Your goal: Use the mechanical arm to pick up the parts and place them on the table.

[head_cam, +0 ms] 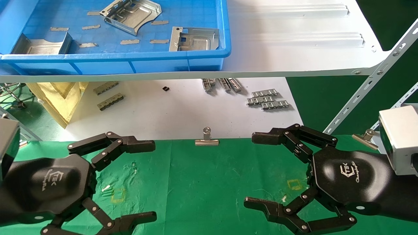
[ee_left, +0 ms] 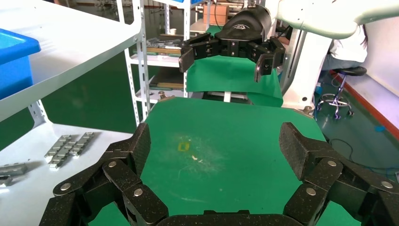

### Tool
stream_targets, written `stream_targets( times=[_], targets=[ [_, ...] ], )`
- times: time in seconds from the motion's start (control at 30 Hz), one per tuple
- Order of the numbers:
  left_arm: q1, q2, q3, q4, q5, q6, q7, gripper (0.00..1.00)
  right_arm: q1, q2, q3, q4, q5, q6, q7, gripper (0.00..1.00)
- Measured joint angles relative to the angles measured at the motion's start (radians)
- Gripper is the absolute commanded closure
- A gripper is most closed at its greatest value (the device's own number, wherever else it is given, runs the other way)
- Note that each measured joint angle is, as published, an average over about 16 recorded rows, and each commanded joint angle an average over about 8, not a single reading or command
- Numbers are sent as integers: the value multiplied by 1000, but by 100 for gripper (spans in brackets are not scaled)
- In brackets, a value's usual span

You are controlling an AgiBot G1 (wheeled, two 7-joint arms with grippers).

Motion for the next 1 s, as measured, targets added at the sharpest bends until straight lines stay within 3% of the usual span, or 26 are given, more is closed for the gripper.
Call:
stream_targets(
  times=[1.0],
  targets=[
    [0, 0, 0, 0, 0, 0, 0, 0, 0, 0, 0, 0, 0, 0, 0, 0]
  ],
)
